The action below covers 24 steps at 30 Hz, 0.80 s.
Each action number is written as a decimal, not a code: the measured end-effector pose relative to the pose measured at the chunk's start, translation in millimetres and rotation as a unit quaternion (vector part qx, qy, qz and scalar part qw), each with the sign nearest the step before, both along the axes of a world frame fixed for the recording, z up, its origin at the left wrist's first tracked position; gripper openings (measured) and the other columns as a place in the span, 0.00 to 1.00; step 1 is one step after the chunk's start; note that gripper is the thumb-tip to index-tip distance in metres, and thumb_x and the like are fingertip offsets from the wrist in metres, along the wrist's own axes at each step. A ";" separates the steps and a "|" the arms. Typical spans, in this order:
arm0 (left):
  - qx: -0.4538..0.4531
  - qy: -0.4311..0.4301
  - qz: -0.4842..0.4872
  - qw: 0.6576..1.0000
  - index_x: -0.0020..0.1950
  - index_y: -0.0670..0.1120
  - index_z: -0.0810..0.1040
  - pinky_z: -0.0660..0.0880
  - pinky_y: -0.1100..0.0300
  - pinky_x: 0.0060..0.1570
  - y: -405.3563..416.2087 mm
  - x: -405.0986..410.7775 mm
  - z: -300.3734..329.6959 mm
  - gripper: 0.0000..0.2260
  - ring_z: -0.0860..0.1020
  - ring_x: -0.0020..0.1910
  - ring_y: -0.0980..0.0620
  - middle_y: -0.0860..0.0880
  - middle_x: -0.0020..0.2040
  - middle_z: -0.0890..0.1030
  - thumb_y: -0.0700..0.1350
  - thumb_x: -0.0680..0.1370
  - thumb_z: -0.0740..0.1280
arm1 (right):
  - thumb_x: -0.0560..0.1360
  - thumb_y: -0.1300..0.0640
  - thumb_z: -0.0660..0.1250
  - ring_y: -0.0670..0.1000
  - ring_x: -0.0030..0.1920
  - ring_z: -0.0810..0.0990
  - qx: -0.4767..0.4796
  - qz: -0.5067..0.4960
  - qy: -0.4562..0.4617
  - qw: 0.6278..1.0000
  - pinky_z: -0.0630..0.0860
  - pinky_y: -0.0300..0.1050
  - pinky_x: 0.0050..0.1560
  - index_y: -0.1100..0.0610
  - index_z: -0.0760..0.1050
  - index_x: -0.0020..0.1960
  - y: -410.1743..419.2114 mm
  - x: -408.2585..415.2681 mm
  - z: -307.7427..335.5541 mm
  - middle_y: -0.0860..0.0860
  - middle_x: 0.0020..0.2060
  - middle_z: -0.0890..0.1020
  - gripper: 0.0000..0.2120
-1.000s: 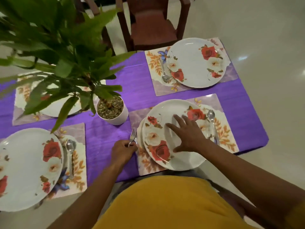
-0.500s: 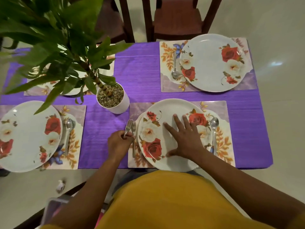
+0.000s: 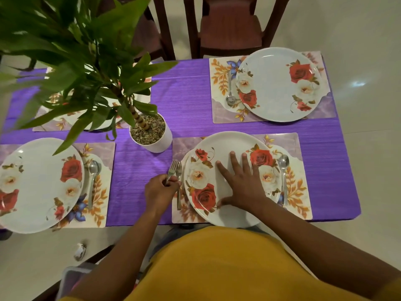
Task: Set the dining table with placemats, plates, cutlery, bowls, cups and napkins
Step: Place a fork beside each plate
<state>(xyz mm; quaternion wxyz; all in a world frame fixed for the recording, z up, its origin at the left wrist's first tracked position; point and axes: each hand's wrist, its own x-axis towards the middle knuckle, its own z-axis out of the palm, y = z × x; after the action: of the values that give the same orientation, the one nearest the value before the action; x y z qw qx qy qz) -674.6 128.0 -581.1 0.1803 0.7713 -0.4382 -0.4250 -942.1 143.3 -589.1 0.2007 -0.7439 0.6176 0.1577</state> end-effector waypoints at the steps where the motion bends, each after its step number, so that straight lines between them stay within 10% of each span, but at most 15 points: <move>1: 0.000 0.001 -0.001 1.000 0.44 0.47 0.86 0.69 0.72 0.31 -0.2 0.3 -0.2 0.03 0.80 0.35 0.63 0.55 0.38 0.85 0.44 0.75 0.78 | 0.62 0.20 0.68 0.69 0.80 0.33 0.002 -0.001 0.000 1.000 0.45 0.75 0.77 0.40 0.31 0.81 -0.2 0.0 0.2 0.59 0.81 0.32 0.64; 24: 0.013 0.009 -0.019 1.000 0.43 0.51 0.86 0.81 0.54 0.45 -1.5 5.8 -7.9 0.04 0.84 0.40 0.54 0.55 0.38 0.86 0.46 0.73 0.79 | 0.62 0.22 0.70 0.70 0.79 0.33 0.011 -0.005 0.007 1.000 0.45 0.75 0.77 0.40 0.31 0.81 -1.3 3.1 0.9 0.59 0.81 0.31 0.65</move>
<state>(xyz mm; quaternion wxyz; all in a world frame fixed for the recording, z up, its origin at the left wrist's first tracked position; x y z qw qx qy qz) -668.8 126.5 -589.1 0.1664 0.7611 -0.4454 -0.4412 -939.0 142.0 -588.2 0.2052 -0.7372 0.6211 0.1692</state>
